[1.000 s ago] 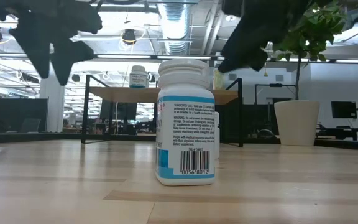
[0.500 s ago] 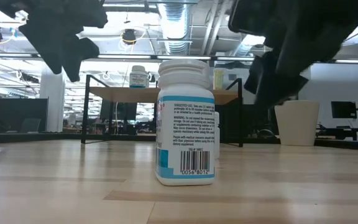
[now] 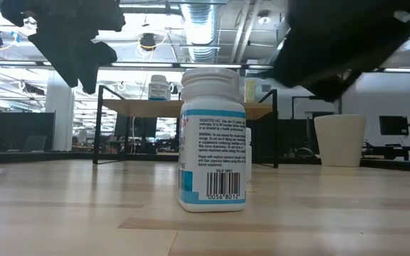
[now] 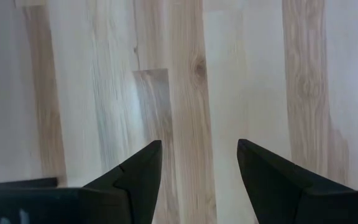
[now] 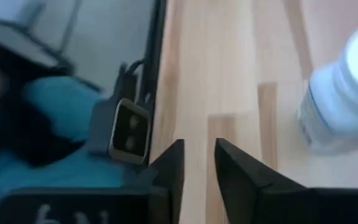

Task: Pick and place medicine bottles onto shelf by color
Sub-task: Put the white pill bottle on the shelf aligned with the other white pill bottles

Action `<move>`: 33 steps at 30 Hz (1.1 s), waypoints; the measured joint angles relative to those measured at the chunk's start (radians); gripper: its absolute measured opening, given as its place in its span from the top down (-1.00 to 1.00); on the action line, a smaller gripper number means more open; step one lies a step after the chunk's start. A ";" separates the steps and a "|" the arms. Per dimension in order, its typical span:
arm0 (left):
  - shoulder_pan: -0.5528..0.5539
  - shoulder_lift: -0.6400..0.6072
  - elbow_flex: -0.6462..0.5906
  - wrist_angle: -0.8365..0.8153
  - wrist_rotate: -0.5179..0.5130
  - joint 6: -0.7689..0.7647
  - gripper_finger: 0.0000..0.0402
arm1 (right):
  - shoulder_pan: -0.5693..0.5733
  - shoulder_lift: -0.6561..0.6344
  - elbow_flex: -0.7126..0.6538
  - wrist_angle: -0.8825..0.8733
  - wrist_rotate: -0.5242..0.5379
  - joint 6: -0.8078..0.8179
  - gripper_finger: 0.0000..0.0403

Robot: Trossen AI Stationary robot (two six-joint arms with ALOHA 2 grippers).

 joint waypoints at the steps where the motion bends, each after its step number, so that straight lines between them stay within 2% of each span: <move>1: 0.000 0.000 0.000 0.001 0.000 0.000 0.02 | 0.005 0.023 0.039 -0.035 0.036 0.004 0.52; 3: 0.000 0.000 0.000 0.004 0.000 0.000 0.02 | 0.012 0.057 0.106 -0.140 0.100 0.009 0.61; 8: 0.000 0.000 0.000 0.006 -0.002 -0.005 0.02 | 0.014 0.135 0.229 -0.215 0.198 0.036 0.76; 19: 0.000 0.000 0.000 0.008 -0.002 0.006 0.02 | -0.066 0.152 0.251 -0.327 0.205 0.074 0.94; 33: 0.000 0.000 0.000 0.010 -0.002 0.048 0.02 | -0.207 0.149 0.252 -0.381 0.195 -0.055 0.87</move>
